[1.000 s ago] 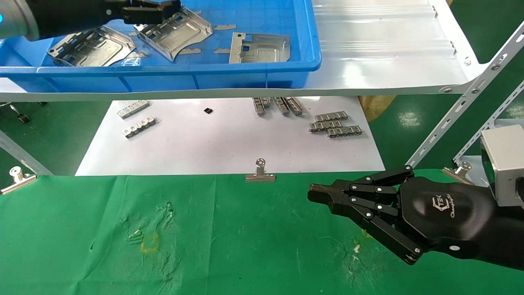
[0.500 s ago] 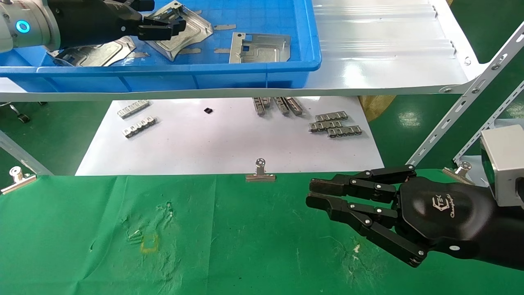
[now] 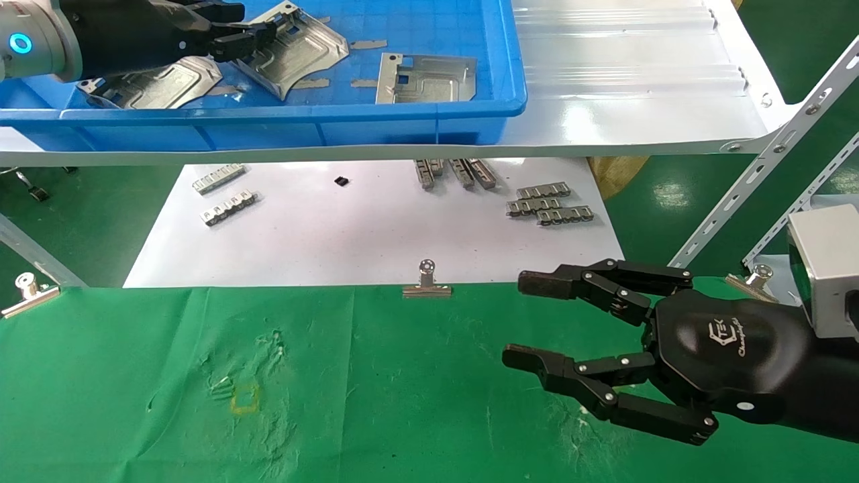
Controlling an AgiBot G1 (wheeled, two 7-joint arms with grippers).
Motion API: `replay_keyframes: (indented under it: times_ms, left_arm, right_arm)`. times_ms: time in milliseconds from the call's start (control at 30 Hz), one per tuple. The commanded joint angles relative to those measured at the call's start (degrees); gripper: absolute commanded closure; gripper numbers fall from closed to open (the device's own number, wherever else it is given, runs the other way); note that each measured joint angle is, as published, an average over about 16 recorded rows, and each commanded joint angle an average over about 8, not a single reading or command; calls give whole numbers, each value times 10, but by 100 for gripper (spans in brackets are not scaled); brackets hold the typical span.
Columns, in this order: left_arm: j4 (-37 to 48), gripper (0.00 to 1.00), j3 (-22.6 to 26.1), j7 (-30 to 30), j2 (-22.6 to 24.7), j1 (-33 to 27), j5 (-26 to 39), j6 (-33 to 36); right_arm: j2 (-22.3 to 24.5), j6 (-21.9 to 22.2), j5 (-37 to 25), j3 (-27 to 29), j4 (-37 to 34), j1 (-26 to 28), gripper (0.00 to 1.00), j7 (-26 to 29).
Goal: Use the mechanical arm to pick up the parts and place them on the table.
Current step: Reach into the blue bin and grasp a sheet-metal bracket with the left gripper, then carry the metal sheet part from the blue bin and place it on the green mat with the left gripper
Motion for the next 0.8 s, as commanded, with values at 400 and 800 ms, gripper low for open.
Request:
replay_keyframes:
  times_ms: [400,800]
  left_arm:
    - [1,100,-12,4,-6,-7,-17,4]
    - [-40,100,-34,38,-48,-24,-55,214]
  right_arm:
    - [0,0,0,0,0,0,0,0]
    - [0,0,0,0,0,0,0,0]
